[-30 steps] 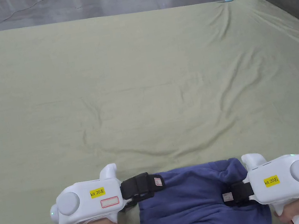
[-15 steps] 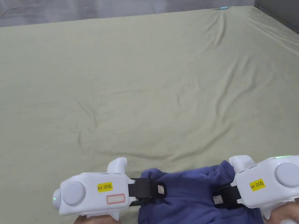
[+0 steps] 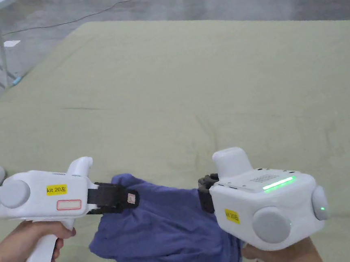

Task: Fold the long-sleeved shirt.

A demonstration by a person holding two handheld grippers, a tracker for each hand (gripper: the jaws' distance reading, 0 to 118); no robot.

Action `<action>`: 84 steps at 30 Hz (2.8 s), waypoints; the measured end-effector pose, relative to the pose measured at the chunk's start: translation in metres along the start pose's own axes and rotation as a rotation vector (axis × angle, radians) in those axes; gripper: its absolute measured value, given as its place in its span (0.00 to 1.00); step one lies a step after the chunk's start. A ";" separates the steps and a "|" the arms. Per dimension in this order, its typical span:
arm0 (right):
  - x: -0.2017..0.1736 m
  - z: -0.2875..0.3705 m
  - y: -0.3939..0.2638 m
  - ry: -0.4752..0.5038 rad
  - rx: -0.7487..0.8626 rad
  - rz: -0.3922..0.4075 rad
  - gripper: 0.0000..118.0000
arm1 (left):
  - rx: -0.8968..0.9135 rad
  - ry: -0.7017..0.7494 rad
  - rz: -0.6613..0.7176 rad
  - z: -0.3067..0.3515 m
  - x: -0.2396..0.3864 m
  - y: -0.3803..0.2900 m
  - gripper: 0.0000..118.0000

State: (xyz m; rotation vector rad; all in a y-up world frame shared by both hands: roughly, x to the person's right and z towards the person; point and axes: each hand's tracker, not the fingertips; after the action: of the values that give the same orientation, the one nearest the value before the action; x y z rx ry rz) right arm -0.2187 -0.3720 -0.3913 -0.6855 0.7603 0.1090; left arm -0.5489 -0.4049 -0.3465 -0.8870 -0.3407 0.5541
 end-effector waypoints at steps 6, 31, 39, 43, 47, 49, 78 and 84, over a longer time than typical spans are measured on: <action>-0.099 -0.111 0.012 0.094 0.006 0.093 0.00 | 0.055 0.146 0.087 0.075 -0.113 0.015 0.05; 0.037 0.117 0.063 -0.214 0.407 0.027 0.00 | 0.696 0.311 -0.319 0.072 0.182 0.017 0.00; 0.125 0.261 0.024 -0.490 0.632 -0.016 0.00 | 0.902 0.305 -0.595 0.005 0.350 -0.001 0.00; 0.150 0.292 -0.012 -0.646 0.675 -0.024 0.00 | 0.941 0.367 -0.616 -0.037 0.382 -0.037 0.00; 0.163 0.303 -0.054 -0.700 0.663 -0.046 0.00 | 0.950 0.373 -0.594 -0.065 0.378 -0.083 0.00; 0.162 0.306 -0.076 -0.721 0.659 -0.045 0.00 | 0.940 0.389 -0.598 -0.071 0.373 -0.104 0.00; 0.161 0.275 -0.128 -0.767 0.568 -0.073 0.93 | 0.814 0.428 -0.530 -0.092 0.332 -0.144 0.92; 0.163 0.270 -0.130 -0.796 0.556 -0.067 0.94 | 0.802 0.476 -0.535 -0.102 0.324 -0.148 0.99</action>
State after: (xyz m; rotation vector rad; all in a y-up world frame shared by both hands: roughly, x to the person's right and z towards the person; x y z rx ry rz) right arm 0.1049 -0.3332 -0.2897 -0.0982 -0.0161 0.0923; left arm -0.1896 -0.3544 -0.2702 -0.1098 0.0951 -0.0499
